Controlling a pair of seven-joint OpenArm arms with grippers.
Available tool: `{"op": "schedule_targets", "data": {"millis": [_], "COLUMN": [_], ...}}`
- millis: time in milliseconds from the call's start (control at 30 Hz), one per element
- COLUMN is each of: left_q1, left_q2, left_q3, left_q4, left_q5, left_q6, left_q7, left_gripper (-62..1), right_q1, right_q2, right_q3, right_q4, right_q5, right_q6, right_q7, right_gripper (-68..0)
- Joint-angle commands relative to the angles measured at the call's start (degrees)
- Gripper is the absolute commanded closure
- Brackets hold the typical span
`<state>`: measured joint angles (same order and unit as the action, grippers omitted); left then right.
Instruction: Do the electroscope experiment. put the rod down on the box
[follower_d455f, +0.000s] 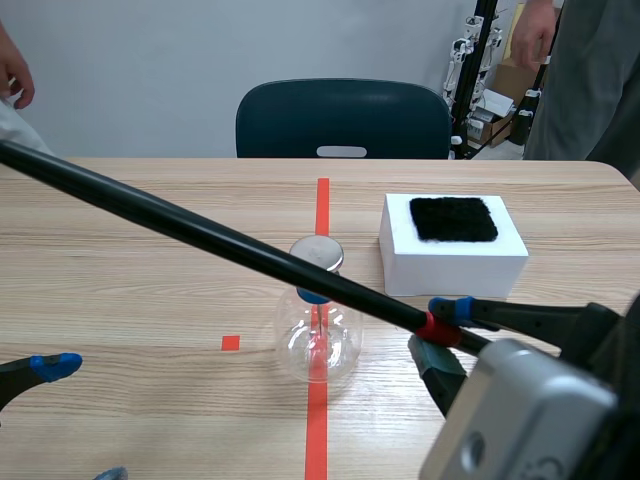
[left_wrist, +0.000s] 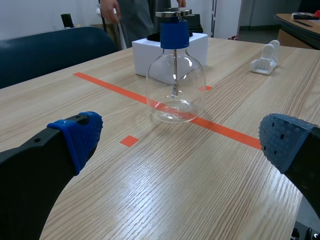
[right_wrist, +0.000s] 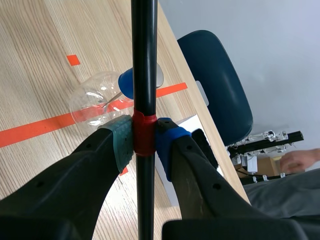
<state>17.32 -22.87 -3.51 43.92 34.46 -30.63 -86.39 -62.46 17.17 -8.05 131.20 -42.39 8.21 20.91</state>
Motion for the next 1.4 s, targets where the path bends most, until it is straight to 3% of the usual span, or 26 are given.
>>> {"op": "schedule_targets", "data": {"millis": [0,1067,1200,1367], "left_q1": [0.26,0.26,0.26,0.26], "left_q2": [-0.17,-0.17,-0.17,-0.17], "left_q3": [-0.63,-0.63,-0.63,-0.63], "left_q4": [0.87,0.87,0.87,0.87], "left_q5": [-0.76,-0.76,-0.76,-0.76], "left_q6": [-0.15,-0.15,-0.15,-0.15], "left_q7": [-2.64,-2.64,-2.64,-2.64], "left_gripper": [-62.3,-62.3,-62.3,-62.3], "right_q1": [-0.24,-0.26,-0.83,-0.90], "right_q2": [0.31,0.31,0.61,0.63], "right_q3": [0.11,0.11,0.24,2.78], "right_q4": [0.48,0.48,0.48,0.48], "right_q5": [0.46,0.59,5.35,14.19], "right_q6": [-0.55,-0.52,0.07,0.07], "right_q7": [0.81,-0.33,-4.55,-15.56], "right_gripper": [-0.2,-0.2,-0.2,-0.2]}}
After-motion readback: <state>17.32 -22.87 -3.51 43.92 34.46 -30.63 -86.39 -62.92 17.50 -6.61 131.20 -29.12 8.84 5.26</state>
